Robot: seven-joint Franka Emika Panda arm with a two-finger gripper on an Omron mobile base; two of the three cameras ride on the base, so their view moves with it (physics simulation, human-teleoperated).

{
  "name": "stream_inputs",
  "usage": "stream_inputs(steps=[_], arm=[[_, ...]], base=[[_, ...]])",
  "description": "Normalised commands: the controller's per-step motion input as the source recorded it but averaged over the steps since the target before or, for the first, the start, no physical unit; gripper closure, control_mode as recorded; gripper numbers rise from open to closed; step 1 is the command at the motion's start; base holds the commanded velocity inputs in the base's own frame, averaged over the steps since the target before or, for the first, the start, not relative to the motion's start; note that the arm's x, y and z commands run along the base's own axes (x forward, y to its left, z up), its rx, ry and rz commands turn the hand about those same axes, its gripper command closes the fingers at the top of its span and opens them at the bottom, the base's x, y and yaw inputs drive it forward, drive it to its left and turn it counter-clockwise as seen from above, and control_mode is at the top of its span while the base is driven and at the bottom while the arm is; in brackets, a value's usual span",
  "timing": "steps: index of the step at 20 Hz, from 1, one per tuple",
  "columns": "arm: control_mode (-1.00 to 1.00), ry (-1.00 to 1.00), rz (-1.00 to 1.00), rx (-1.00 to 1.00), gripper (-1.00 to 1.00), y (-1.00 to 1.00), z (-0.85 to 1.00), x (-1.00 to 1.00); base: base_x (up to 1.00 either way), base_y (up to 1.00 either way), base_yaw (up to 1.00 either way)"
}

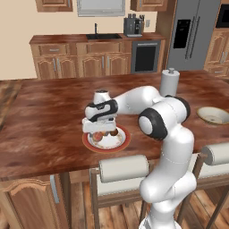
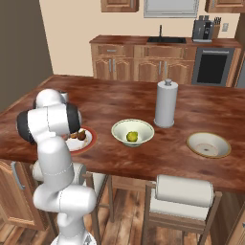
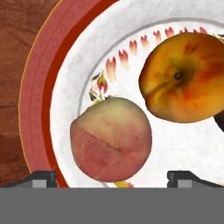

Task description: Take the fruits from the plate on the dining counter and place two fruits in each bowl.

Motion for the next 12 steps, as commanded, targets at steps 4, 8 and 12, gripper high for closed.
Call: stream_inputs(steps=[4, 8, 12], arm=[[-1.0, 0.0, -0.05, 0.0, -1.0, 0.01, -0.1, 0.19], [-1.0, 0.0, -0.05, 0.0, -1.0, 0.03, -0.21, 0.11], [-1.0, 0.0, -0.03, 0.0, -1.0, 0.0, -0.14, 0.01]], base=[[0.0, 0.0, 0.0], [0.0, 0.0, 0.0], [0.0, 0.0, 0.0]])
